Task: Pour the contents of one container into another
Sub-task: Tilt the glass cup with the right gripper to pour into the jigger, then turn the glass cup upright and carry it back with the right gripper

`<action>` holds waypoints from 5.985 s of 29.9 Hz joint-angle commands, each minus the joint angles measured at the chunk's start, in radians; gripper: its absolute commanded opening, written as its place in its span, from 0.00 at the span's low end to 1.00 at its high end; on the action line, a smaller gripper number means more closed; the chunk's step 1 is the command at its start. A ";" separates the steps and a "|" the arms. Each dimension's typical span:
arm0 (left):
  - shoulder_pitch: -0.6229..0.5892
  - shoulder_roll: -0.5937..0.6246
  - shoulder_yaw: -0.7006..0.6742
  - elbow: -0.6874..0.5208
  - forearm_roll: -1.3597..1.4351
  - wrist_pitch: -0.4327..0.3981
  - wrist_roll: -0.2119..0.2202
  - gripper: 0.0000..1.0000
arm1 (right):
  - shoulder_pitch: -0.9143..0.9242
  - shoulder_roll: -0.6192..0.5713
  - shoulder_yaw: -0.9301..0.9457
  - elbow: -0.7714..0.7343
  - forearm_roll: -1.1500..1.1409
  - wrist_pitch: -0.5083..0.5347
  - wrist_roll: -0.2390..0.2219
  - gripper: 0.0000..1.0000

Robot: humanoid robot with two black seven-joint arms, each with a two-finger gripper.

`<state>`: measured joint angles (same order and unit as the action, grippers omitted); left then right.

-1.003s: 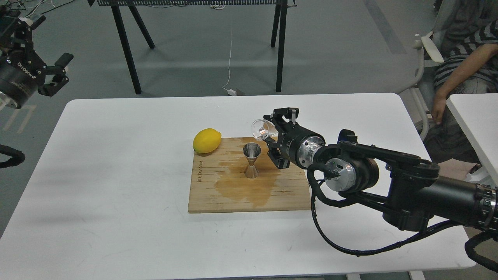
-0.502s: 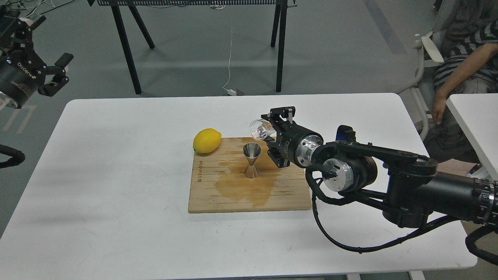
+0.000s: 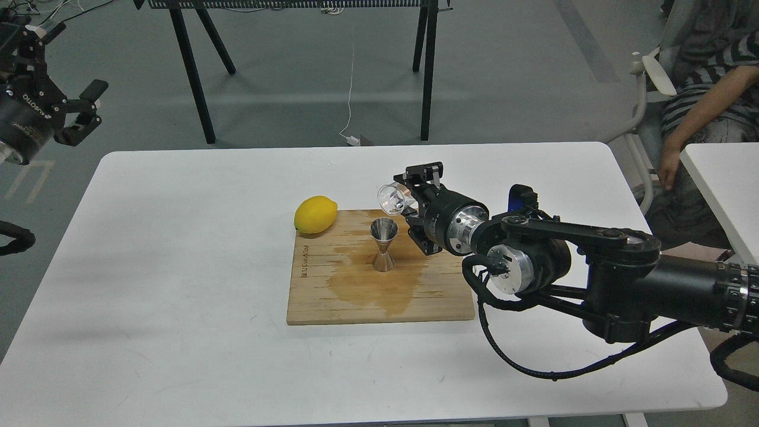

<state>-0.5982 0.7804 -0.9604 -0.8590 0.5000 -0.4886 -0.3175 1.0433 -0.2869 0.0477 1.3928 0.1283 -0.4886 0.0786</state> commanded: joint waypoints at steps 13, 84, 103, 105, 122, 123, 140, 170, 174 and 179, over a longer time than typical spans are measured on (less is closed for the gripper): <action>0.000 0.007 -0.001 0.000 -0.002 0.000 0.000 1.00 | 0.040 0.003 -0.065 0.000 -0.042 0.000 -0.002 0.29; 0.000 0.026 0.000 0.000 -0.002 0.000 0.000 1.00 | 0.188 0.043 -0.296 -0.044 -0.223 0.000 0.000 0.29; 0.000 0.028 -0.001 0.000 -0.002 0.000 0.000 1.00 | 0.196 0.041 -0.312 -0.044 -0.240 0.000 0.000 0.29; 0.000 0.028 -0.001 0.000 -0.002 0.000 0.000 1.00 | 0.196 0.040 -0.312 -0.044 -0.240 0.000 0.000 0.29; 0.000 0.028 -0.001 0.000 -0.002 0.000 0.000 1.00 | 0.156 0.018 -0.256 -0.046 -0.237 0.000 0.009 0.30; 0.000 0.028 -0.001 0.000 -0.002 0.000 0.000 1.00 | 0.146 0.014 -0.238 -0.044 -0.237 0.000 0.009 0.30; 0.000 0.028 -0.001 0.000 -0.002 0.000 0.003 1.00 | -0.230 -0.089 0.453 0.057 0.077 0.000 0.024 0.31; -0.002 0.039 -0.001 0.000 -0.003 0.000 0.003 1.00 | -0.904 -0.141 1.140 -0.181 0.234 0.650 0.059 0.32; -0.002 0.039 -0.001 0.000 -0.003 0.000 0.003 1.00 | -0.925 -0.054 1.150 -0.207 0.234 0.648 0.066 0.32; -0.002 0.037 -0.001 0.000 -0.003 0.000 0.003 1.00 | -0.937 0.034 1.150 -0.259 0.232 0.644 0.079 0.32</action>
<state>-0.5999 0.8191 -0.9619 -0.8590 0.4969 -0.4887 -0.3144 0.1108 -0.3002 1.1979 1.1669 0.3619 0.1584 0.1541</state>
